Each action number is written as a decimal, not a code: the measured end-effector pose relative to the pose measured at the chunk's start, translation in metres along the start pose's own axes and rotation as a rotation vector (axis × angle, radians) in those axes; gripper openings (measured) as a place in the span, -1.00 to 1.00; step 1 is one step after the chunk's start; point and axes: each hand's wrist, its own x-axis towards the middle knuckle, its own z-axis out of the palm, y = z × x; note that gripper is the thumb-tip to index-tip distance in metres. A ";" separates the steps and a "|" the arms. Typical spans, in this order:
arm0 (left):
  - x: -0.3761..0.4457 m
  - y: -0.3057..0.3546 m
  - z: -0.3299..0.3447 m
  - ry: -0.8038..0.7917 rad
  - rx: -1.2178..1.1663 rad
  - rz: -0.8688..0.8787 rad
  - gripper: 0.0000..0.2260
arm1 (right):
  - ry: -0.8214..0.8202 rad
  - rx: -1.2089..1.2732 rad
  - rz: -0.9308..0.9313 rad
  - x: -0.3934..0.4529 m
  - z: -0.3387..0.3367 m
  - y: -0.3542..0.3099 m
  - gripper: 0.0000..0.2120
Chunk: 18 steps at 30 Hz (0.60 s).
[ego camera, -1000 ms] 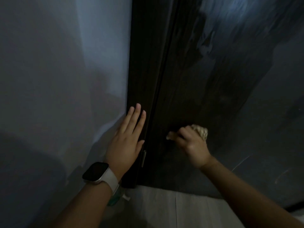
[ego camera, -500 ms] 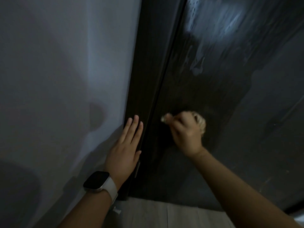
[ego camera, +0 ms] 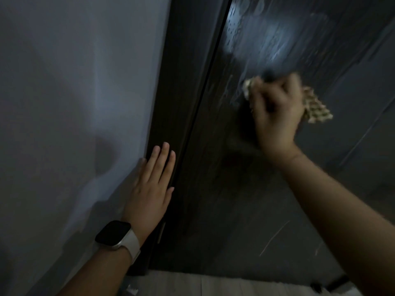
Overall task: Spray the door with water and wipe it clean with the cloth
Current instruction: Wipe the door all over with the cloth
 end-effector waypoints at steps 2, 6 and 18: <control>-0.001 -0.002 -0.002 -0.004 0.020 0.017 -0.17 | -0.129 0.015 -0.192 -0.042 0.015 -0.011 -0.81; -0.001 -0.003 -0.007 -0.025 0.036 0.026 -0.16 | -0.595 0.019 -0.523 -0.112 0.019 -0.018 -0.85; -0.002 -0.001 -0.012 -0.080 -0.023 -0.004 -0.18 | 0.000 -0.041 -0.114 0.016 0.022 -0.033 -0.78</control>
